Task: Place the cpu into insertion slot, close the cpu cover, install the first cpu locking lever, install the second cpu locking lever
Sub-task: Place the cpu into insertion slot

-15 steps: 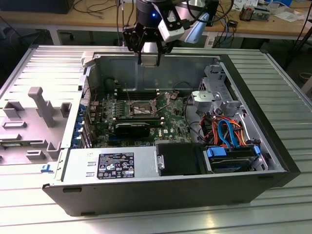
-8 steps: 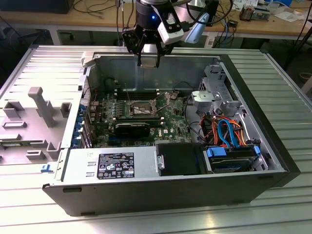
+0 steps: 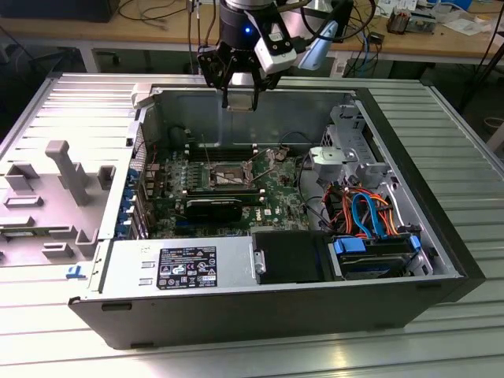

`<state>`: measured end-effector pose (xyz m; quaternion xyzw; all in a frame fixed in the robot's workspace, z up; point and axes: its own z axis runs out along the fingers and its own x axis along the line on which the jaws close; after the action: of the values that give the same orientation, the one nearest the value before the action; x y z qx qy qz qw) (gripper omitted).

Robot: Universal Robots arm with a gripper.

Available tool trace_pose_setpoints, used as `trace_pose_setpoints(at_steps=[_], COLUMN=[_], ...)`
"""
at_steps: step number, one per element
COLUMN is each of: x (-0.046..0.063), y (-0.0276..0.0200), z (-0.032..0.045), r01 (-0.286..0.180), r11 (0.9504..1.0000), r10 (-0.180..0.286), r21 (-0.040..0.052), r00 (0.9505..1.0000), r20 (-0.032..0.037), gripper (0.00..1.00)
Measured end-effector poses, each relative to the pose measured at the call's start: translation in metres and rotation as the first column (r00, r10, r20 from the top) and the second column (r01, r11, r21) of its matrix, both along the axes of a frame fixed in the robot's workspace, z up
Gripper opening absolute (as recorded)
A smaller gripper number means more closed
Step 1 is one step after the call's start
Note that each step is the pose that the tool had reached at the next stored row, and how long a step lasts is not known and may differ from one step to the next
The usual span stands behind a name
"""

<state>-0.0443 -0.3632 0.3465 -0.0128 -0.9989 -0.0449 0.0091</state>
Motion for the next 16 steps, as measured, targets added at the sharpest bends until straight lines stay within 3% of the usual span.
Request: trace_pose_setpoints(at_steps=[16], x=[0.0], y=[-0.001], z=[-0.0046], r01=[0.0], r11=[1.0], r10=[0.0], r21=[-0.0001], r00=[1.0], r20=[0.0], gripper=[0.55])
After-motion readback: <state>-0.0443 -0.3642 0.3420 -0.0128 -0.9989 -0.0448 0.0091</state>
